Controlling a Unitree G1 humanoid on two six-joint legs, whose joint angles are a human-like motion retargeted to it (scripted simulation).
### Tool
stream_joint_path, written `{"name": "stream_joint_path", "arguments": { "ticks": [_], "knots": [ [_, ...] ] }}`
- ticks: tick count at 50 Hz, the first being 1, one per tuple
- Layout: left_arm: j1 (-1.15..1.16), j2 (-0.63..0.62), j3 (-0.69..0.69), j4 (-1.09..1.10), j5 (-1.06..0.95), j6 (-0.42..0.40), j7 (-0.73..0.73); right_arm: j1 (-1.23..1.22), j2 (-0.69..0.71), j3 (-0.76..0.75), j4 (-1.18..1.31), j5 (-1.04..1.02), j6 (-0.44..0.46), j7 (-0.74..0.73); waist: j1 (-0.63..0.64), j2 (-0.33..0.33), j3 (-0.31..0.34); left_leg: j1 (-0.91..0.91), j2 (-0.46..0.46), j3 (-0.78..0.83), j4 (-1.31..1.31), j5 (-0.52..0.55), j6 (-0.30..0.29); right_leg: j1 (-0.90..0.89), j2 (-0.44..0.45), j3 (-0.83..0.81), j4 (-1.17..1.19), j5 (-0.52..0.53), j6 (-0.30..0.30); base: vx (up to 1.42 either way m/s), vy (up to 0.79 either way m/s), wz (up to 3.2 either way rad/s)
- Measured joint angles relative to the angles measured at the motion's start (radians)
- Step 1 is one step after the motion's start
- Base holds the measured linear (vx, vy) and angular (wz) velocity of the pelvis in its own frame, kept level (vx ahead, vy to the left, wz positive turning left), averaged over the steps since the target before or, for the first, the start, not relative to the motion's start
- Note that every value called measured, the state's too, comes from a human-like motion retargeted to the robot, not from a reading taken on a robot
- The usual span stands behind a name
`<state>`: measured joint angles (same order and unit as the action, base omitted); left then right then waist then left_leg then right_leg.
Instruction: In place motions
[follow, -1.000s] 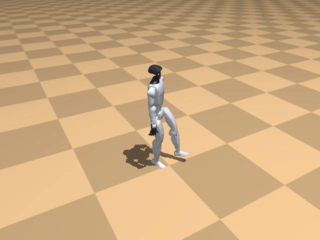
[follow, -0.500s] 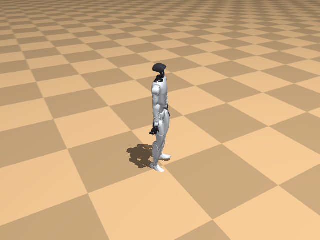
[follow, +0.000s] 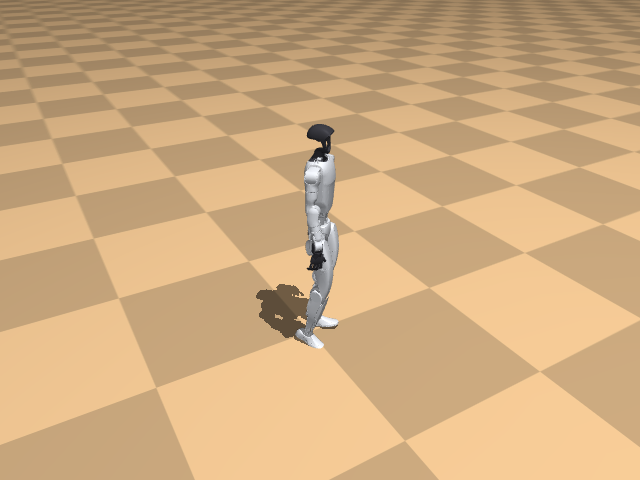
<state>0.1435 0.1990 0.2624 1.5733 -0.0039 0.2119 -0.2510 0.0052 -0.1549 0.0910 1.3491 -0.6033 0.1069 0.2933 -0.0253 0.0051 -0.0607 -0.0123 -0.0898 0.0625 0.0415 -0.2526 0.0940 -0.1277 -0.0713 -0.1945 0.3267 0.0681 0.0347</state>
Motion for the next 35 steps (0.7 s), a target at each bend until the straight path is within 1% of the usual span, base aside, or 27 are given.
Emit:
{"name": "stream_joint_path", "arguments": {
  "ticks": [2, 4, 7, 10, 15, 20, 23, 27, 30, 33, 35],
  "knots": [
    [-0.024, 0.006, -0.018, 0.011, 0.005, 0.001, 0.011, 0.008, -0.004, -0.027, 0.008, 0.007, 0.004, -0.014, -0.022, -0.001, 0.018, 0.009, -0.002, 0.0, 0.006, 0.0, 0.011, -0.028, -0.001, 0.015, 0.004, 0.005, 0.024, 0.06, 0.05, 0.52],
    [-0.047, 0.009, -0.036, 0.017, 0.016, 0.005, 0.019, 0.02, -0.009, -0.053, 0.016, 0.025, 0.004, -0.028, -0.047, -0.007, 0.039, 0.021, -0.011, -0.008, 0.012, 0.0, 0.021, -0.066, -0.01, 0.024, -0.028, 0.011, 0.033, 0.06, 0.03, 0.46],
    [-0.081, 0.006, -0.079, 0.007, 0.018, 0.004, 0.012, 0.036, -0.018, -0.087, 0.031, 0.059, 0.008, -0.045, -0.074, -0.015, 0.07, 0.041, -0.019, -0.008, 0.017, 0.001, 0.025, -0.145, -0.045, -0.003, -0.099, 0.001, 0.031, 0.06, 0.02, 0.3],
    [-0.119, -0.001, -0.124, -0.016, 0.004, 0.001, -0.004, 0.047, -0.026, -0.11, 0.048, 0.087, 0.012, -0.057, -0.114, -0.009, 0.106, 0.061, -0.01, -0.019, 0.016, 0.005, 0.023, -0.243, -0.07, -0.005, -0.155, -0.014, 0.031, -0.03, 0.01, 0.35],
    [-0.191, -0.014, -0.156, -0.065, -0.009, -0.007, -0.01, 0.039, -0.025, -0.121, 0.089, 0.121, 0.025, -0.068, -0.203, 0.012, 0.162, 0.069, 0.028, -0.042, 0.012, 0.02, 0.01, -0.406, -0.087, 0.059, -0.195, -0.028, 0.033, -0.13, 0.02, 0.46],
    [-0.231, -0.018, -0.177, -0.124, -0.003, -0.017, -0.019, 0.053, -0.014, -0.114, 0.125, 0.123, 0.027, -0.07, -0.254, 0.025, 0.18, 0.065, 0.059, -0.048, 0.008, 0.028, 0.007, -0.491, -0.109, 0.046, -0.209, -0.039, 0.02, -0.04, -0.01, 0.34],
    [-0.234, -0.02, -0.195, -0.15, -0.002, -0.034, -0.006, 0.067, -0.006, -0.119, 0.147, 0.116, 0.031, -0.066, -0.24, 0.019, 0.173, 0.067, 0.057, -0.043, 0.007, 0.027, 0.012, -0.485, -0.111, 0.037, -0.213, -0.038, 0.019, 0.02, -0.01, -0.02],
    [-0.222, -0.025, -0.199, -0.149, -0.006, -0.043, 0.008, 0.08, -0.001, -0.124, 0.151, 0.11, 0.032, -0.058, -0.198, -0.002, 0.156, 0.075, 0.036, -0.029, 0.01, 0.018, 0.021, -0.411, -0.105, 0.024, -0.21, -0.024, 0.025, 0.06, -0.04, -0.24],
    [-0.21, -0.028, -0.186, -0.118, -0.007, -0.037, -0.003, 0.081, -0.005, -0.123, 0.131, 0.106, 0.032, -0.06, -0.151, -0.02, 0.141, 0.079, 0.013, 0.003, 0.008, 0.01, 0.028, -0.319, -0.098, -0.021, -0.188, -0.006, 0.024, 0.02, -0.02, -0.55],
    [-0.18, -0.032, -0.175, -0.078, -0.004, -0.025, -0.007, 0.091, -0.011, -0.113, 0.102, 0.099, 0.032, -0.073, -0.115, -0.019, 0.117, 0.075, 0.003, 0.012, 0.001, 0.006, 0.026, -0.186, -0.083, -0.071, -0.172, 0.022, 0.018, -0.01, 0.0, -0.39],
    [-0.187, -0.029, -0.157, -0.029, 0.007, -0.011, -0.01, 0.069, -0.023, -0.111, 0.086, 0.087, 0.04, -0.073, -0.075, -0.021, 0.108, 0.06, -0.005, 0.033, 0.008, -0.004, 0.023, -0.119, -0.059, -0.024, -0.127, 0.032, 0.024, -0.05, 0.0, -0.45]
  ]
}}
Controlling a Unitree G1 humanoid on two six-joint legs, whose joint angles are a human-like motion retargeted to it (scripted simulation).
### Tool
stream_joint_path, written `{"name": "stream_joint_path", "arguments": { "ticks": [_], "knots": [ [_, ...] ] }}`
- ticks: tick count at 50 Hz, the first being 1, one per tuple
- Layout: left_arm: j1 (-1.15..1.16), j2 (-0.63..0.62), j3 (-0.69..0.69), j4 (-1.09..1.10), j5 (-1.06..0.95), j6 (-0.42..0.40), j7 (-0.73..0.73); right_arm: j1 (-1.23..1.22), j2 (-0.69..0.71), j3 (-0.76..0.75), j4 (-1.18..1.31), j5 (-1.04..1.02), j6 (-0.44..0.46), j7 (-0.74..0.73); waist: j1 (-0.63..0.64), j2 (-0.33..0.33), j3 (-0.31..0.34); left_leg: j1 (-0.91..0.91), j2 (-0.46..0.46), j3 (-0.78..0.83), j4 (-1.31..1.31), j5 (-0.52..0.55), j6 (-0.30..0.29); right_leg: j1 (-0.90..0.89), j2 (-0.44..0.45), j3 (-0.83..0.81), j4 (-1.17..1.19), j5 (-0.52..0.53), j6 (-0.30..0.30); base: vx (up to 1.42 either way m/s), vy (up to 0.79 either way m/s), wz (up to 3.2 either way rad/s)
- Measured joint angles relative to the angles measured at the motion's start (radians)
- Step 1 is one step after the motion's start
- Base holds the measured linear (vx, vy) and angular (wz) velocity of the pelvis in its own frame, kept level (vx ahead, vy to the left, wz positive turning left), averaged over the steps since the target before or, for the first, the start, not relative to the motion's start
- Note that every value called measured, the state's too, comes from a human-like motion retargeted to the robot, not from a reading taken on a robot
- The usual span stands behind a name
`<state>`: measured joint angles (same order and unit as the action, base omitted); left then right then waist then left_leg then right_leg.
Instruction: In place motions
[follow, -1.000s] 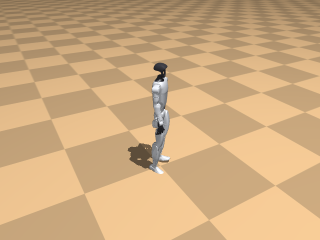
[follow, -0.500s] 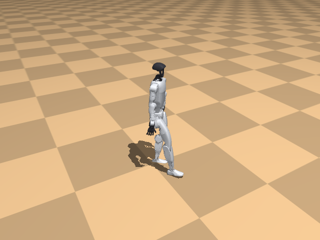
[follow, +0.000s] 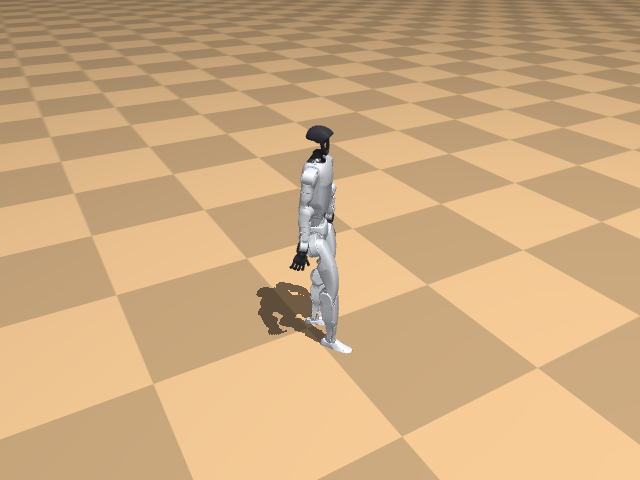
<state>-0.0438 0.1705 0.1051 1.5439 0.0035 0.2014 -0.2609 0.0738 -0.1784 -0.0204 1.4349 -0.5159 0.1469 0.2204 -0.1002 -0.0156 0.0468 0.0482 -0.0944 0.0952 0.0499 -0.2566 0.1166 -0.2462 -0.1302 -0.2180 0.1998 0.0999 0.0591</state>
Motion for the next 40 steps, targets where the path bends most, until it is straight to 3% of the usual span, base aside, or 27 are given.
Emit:
{"name": "stream_joint_path", "arguments": {
  "ticks": [3, 5, 8, 10, 12, 15, 20, 22, 30, 40],
  "knots": [
    [0.032, -0.002, 0.018, 0.041, 0.012, 0.011, 0.006, -0.014, -0.006, 0.004, -0.02, -0.013, 0.005, -0.007, 0.026, 0.01, -0.034, -0.027, -0.002, -0.012, 0.001, -0.003, -0.007, 0.127, 0.056, 0.086, 0.034, 0.032, 0.029, -0.07, -0.02, -0.17],
    [0.067, -0.007, 0.026, 0.054, 0.014, 0.014, 0.011, -0.013, -0.001, 0.009, -0.036, -0.015, 0.001, -0.012, 0.043, 0.026, -0.07, -0.051, 0.006, -0.026, -0.008, 0.001, -0.012, 0.217, 0.093, 0.095, 0.019, -0.02, 0.057, -0.09, -0.02, -0.11],
    [0.102, -0.008, 0.053, 0.076, 0.026, 0.02, 0.008, -0.042, 0.001, 0.015, -0.068, -0.007, 0.003, 0.016, 0.059, 0.007, -0.086, -0.066, -0.029, -0.028, -0.001, -0.01, -0.012, 0.298, 0.065, -0.085, -0.071, -0.055, -0.012, -0.15, -0.04, -0.27],
    [0.121, -0.01, 0.068, 0.088, 0.027, 0.025, 0.012, -0.053, 0.008, 0.019, -0.092, -0.001, -0.002, 0.031, 0.101, -0.008, -0.099, -0.069, -0.044, 0.011, -0.009, -0.016, -0.017, 0.325, 0.056, -0.065, -0.16, -0.017, 0.009, -0.2, -0.07, -0.79],
    [0.137, -0.017, 0.077, 0.095, 0.02, 0.029, 0.018, -0.059, 0.015, 0.018, -0.114, -0.002, -0.01, 0.044, 0.127, -0.009, -0.117, -0.079, -0.043, 0.027, -0.019, -0.018, -0.028, 0.289, 0.04, -0.022, -0.162, -0.001, 0.046, -0.23, -0.11, -0.57],
    [0.159, -0.041, 0.094, 0.085, -0.005, 0.027, 0.024, -0.076, 0.018, 0.029, -0.146, -0.013, -0.018, 0.062, 0.153, 0.002, -0.139, -0.1, -0.03, 0.039, -0.036, -0.015, -0.042, 0.209, 0.046, 0.023, -0.121, -0.004, 0.022, -0.24, -0.09, -0.44],
    [0.129, -0.083, 0.098, 0.061, -0.067, 0.012, 0.009, -0.127, 0.011, 0.083, -0.214, -0.03, -0.03, 0.085, 0.076, 0.032, -0.075, -0.099, -0.006, 0.058, -0.043, -0.006, -0.067, 0.206, 0.06, 0.005, -0.107, -0.015, 0.001, -0.37, -0.08, 0.07],
    [0.111, -0.084, 0.082, 0.055, -0.043, 0.014, 0.008, -0.119, 0.01, 0.092, -0.219, -0.029, -0.04, 0.077, 0.037, 0.044, -0.079, -0.109, 0.002, 0.048, -0.039, -0.005, -0.075, 0.205, 0.063, -0.004, -0.113, -0.014, 0.003, -0.23, -0.03, 0.49],
    [0.068, -0.06, -0.051, -0.039, 0.015, 0.005, 0.02, -0.048, 0.006, 0.026, -0.042, -0.051, -0.006, 0.076, 0.093, 0.037, -0.118, -0.108, 0.015, 0.055, -0.048, -0.003, -0.098, 0.207, 0.08, 0.009, -0.138, 0.0, -0.015, -0.05, -0.06, -0.06],
    [0.021, -0.066, -0.05, -0.1, -0.024, 0.002, -0.005, -0.006, -0.033, -0.035, 0.077, -0.053, 0.036, 0.046, 0.029, 0.06, -0.119, -0.097, 0.046, 0.071, -0.06, -0.005, -0.129, 0.21, 0.109, 0.025, -0.139, -0.005, -0.039, -0.13, -0.05, -0.05]
  ]
}}
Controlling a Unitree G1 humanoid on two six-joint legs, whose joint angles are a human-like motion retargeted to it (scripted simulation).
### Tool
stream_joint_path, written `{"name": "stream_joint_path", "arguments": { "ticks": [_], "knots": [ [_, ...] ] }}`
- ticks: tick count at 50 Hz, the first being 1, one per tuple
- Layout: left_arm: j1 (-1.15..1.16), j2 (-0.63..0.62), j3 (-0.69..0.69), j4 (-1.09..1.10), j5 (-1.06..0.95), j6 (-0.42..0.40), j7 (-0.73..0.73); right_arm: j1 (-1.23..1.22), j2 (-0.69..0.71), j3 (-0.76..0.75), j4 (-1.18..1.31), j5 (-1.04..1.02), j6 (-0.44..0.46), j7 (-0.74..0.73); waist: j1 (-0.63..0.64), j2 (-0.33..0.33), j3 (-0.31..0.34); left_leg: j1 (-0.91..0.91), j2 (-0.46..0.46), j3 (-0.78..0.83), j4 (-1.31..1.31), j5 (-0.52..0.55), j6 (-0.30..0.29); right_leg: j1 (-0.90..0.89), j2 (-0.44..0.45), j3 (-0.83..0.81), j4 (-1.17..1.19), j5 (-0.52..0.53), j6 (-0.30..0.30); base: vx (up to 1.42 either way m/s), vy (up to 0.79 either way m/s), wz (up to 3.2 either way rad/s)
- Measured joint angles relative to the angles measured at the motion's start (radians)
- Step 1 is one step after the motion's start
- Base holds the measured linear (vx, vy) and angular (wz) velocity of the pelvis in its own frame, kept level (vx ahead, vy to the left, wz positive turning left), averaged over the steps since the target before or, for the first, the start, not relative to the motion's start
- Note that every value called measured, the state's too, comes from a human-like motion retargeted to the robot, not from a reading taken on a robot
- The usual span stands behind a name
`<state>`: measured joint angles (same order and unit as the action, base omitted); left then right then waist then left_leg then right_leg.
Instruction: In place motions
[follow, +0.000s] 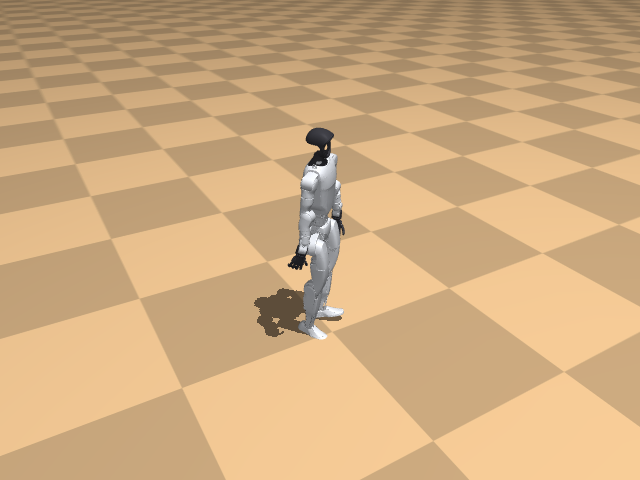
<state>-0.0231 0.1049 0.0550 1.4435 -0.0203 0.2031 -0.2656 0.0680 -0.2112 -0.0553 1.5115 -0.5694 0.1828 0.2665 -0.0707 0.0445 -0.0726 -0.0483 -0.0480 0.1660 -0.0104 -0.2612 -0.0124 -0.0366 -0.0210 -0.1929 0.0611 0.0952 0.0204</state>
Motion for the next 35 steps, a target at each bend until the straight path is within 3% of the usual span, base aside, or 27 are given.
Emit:
{"name": "stream_joint_path", "arguments": {
  "ticks": [10, 15, 17, 20, 25, 30, 33, 35],
  "knots": [
    [0.051, 0.011, 0.011, 0.028, 0.058, 0.011, -0.01, -0.008, -0.009, -0.027, -0.025, 0.04, 0.007, 0.002, -0.047, 0.041, -0.001, 0.043, 0.023, 0.025, 0.036, -0.054, -0.013, 0.02, 0.044, 0.077, 0.016, -0.014, -0.025, -0.12, -0.01, -0.34],
    [0.079, 0.029, 0.028, 0.022, 0.092, 0.0, -0.015, -0.033, 0.005, -0.03, -0.034, 0.07, 0.005, -0.006, -0.024, -0.001, 0.015, -0.118, -0.018, -0.001, 0.353, -0.14, 0.076, 0.026, -0.015, 0.121, 0.035, -0.016, 0.004, -0.15, 0.0, -0.26],
    [0.081, 0.037, 0.019, 0.009, 0.104, -0.003, -0.008, -0.033, 0.006, -0.025, -0.039, 0.095, -0.003, -0.011, -0.003, 0.001, 0.046, -0.186, -0.001, 0.013, 0.361, -0.143, 0.051, 0.045, -0.017, 0.108, 0.035, -0.015, 0.003, -0.2, -0.02, 0.05],
    [0.082, 0.045, 0.008, -0.011, 0.118, -0.014, 0.005, -0.043, -0.001, -0.013, -0.029, 0.118, -0.006, -0.016, 0.038, 0.021, 0.1, -0.334, -0.02, -0.111, 0.256, -0.135, -0.004, 0.076, -0.003, 0.075, 0.041, -0.025, -0.007, -0.19, 0.04, 0.24],
    [0.108, 0.057, 0.005, -0.021, 0.108, -0.005, 0.015, -0.031, -0.009, 0.036, -0.02, 0.103, -0.019, -0.02, 0.219, -0.001, 0.176, -0.659, 0.013, -0.225, 0.13, -0.116, -0.113, 0.14, -0.018, 0.112, 0.04, -0.038, -0.064, -0.06, -0.03, -0.55],
    [0.163, 0.059, 0.047, 0.001, 0.077, -0.018, 0.036, -0.055, 0.02, 0.041, -0.039, 0.088, -0.022, -0.03, 0.476, -0.087, 0.313, -0.846, 0.17, -0.109, 0.063, -0.106, -0.171, 0.176, -0.112, 0.253, 0.111, -0.056, -0.111, -0.01, -0.04, -1.57],
    [0.197, 0.059, 0.078, 0.062, 0.06, -0.003, 0.033, -0.061, 0.043, 0.055, -0.099, 0.083, -0.036, -0.013, 0.537, -0.119, 0.375, -0.847, 0.219, -0.06, 0.052, -0.107, -0.176, 0.181, -0.148, 0.306, 0.174, -0.078, -0.13, 0.13, 0.03, -1.1],
    [0.219, 0.054, 0.105, 0.107, 0.053, 0.015, 0.027, -0.062, 0.051, 0.081, -0.139, 0.086, -0.051, -0.004, 0.535, -0.136, 0.373, -0.837, 0.234, -0.04, 0.048, -0.11, -0.177, 0.172, -0.16, 0.328, 0.197, -0.087, -0.132, 0.12, 0.07, -0.5]
  ]
}}
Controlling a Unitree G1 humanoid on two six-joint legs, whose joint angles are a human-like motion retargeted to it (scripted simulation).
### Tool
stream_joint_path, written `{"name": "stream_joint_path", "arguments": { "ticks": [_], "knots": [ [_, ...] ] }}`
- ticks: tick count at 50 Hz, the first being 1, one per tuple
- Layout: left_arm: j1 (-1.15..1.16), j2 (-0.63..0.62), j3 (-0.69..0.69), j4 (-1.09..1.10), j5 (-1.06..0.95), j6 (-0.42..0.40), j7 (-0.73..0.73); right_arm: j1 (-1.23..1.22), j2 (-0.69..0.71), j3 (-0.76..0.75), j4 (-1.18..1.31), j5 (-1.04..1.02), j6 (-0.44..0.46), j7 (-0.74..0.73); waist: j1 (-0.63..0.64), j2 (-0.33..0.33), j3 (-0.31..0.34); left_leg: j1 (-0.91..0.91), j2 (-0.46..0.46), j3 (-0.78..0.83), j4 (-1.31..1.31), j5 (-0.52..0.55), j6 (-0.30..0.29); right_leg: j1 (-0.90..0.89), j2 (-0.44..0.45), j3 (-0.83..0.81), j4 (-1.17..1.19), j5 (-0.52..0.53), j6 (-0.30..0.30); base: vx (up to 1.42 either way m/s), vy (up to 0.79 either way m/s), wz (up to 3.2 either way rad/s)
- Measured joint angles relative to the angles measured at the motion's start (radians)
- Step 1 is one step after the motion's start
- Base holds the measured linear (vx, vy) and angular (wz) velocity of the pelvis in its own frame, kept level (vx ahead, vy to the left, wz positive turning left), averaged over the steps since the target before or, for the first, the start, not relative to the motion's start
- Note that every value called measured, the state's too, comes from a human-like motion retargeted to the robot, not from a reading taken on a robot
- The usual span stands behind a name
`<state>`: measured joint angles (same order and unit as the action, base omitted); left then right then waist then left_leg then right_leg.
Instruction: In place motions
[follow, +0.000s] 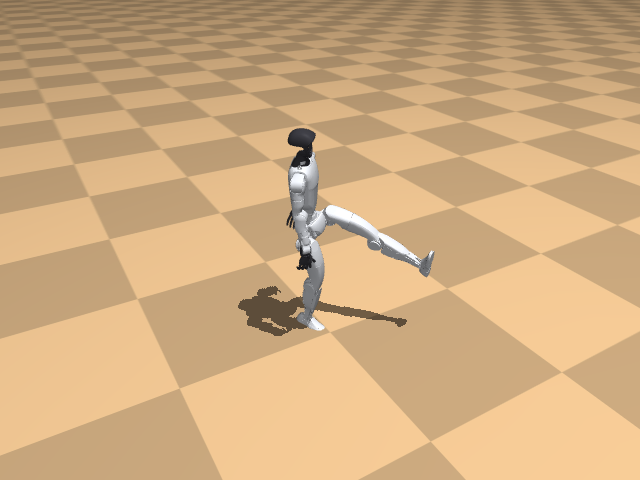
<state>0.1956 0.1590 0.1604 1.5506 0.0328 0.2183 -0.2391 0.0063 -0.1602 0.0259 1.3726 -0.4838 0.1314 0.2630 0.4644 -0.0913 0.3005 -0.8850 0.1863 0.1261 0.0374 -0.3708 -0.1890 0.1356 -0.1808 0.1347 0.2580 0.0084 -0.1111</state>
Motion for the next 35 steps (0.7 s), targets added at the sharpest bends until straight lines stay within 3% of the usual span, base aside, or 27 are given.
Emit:
{"name": "stream_joint_path", "arguments": {
  "ticks": [5, 10, 14, 18, 20, 22, 23, 25, 29, 32, 35],
  "knots": [
    [0.011, -0.02, 0.059, 0.066, -0.031, 0.02, -0.004, -0.017, 0.002, 0.056, -0.068, -0.014, -0.026, 0.019, -0.099, 0.007, -0.099, 0.05, -0.048, -0.108, 0.04, 0.004, 0.031, -0.038, 0.04, -0.013, -0.012, 0.003, 0.015, 0.04, 0.07, 0.25],
    [-0.029, -0.018, 0.062, 0.039, -0.042, 0.006, 0.013, -0.032, -0.002, 0.035, -0.056, -0.021, -0.052, 0.012, -0.226, 0.066, -0.22, 0.191, -0.117, -0.175, 0.125, 0.027, 0.054, -0.071, 0.119, -0.08, -0.067, 0.018, 0.034, -0.02, 0.03, 0.78],
    [-0.071, -0.003, 0.037, 0.014, -0.046, -0.001, 0.042, -0.015, -0.011, -0.02, 0.007, -0.015, -0.049, 0.002, -0.36, 0.114, -0.313, 0.346, -0.145, -0.076, 0.259, 0.074, 0.077, -0.085, 0.166, -0.168, -0.113, 0.017, 0.046, 0.07, 0.06, 1.2],
    [-0.125, 0.007, 0.035, -0.031, -0.06, 0.002, 0.059, 0.005, -0.032, -0.058, 0.11, -0.006, -0.032, -0.023, -0.5, 0.123, -0.38, 0.522, -0.185, 0.004, 0.398, 0.109, 0.163, -0.1, 0.155, -0.246, -0.145, 0.016, 0.067, 0.15, 0.06, 1.14],
    [-0.151, 0.011, 0.039, -0.073, -0.064, -0.005, 0.058, 0.013, -0.045, -0.076, 0.165, 0.001, -0.017, -0.038, -0.541, 0.124, -0.396, 0.637, -0.214, 0.001, 0.366, 0.146, 0.196, -0.102, 0.15, -0.266, -0.156, 0.016, 0.078, 0.1, 0.0, 0.64],
    [-0.179, 0.016, 0.027, -0.119, -0.066, -0.014, 0.053, 0.024, -0.055, -0.1, 0.21, 0.005, 0.0, -0.054, -0.562, 0.14, -0.405, 0.752, -0.221, -0.001, 0.249, 0.052, 0.153, -0.102, 0.166, -0.283, -0.166, 0.012, 0.087, 0.19, 0.01, 0.5],
    [-0.19, 0.018, 0.018, -0.14, -0.063, -0.019, 0.051, 0.037, -0.059, -0.112, 0.226, 0.007, 0.007, -0.059, -0.573, 0.149, -0.414, 0.799, -0.206, 0.048, 0.177, 0.01, 0.161, -0.104, 0.176, -0.296, -0.17, 0.01, 0.091, 0.24, 0.0, 0.61],
    [-0.213, 0.016, -0.005, -0.175, -0.057, -0.023, 0.049, 0.065, -0.067, -0.138, 0.252, 0.014, 0.02, -0.068, -0.59, 0.171, -0.435, 0.854, -0.198, 0.072, 0.017, 0.043, 0.158, -0.105, 0.192, -0.324, -0.179, 0.007, 0.103, 0.29, 0.0, 0.78],
    [-0.256, 0.004, -0.024, -0.213, -0.054, -0.038, 0.049, 0.091, -0.051, -0.175, 0.278, 0.061, 0.036, -0.094, -0.635, 0.17, -0.488, 0.805, -0.2, 0.048, -0.049, 0.105, 0.12, -0.144, 0.173, -0.392, -0.196, 0.009, 0.124, 0.11, -0.02, 0.91],
    [-0.284, 0.002, -0.05, -0.246, -0.057, -0.052, 0.046, 0.094, -0.023, -0.188, 0.261, 0.114, 0.019, -0.1, -0.609, 0.14, -0.445, 0.771, -0.237, -0.043, 0.0, 0.101, 0.162, -0.138, 0.151, -0.4, -0.204, 0.024, 0.137, 0.04, -0.03, 0.1],
    [-0.289, 0.008, -0.079, -0.255, -0.046, -0.06, 0.044, 0.076, 0.002, -0.146, 0.249, 0.14, 0.012, -0.07, -0.526, 0.099, -0.396, 0.789, -0.248, -0.002, 0.025, 0.087, 0.183, -0.126, 0.138, -0.357, -0.205, 0.037, 0.139, 0.13, 0.0, -0.67]
  ]
}}
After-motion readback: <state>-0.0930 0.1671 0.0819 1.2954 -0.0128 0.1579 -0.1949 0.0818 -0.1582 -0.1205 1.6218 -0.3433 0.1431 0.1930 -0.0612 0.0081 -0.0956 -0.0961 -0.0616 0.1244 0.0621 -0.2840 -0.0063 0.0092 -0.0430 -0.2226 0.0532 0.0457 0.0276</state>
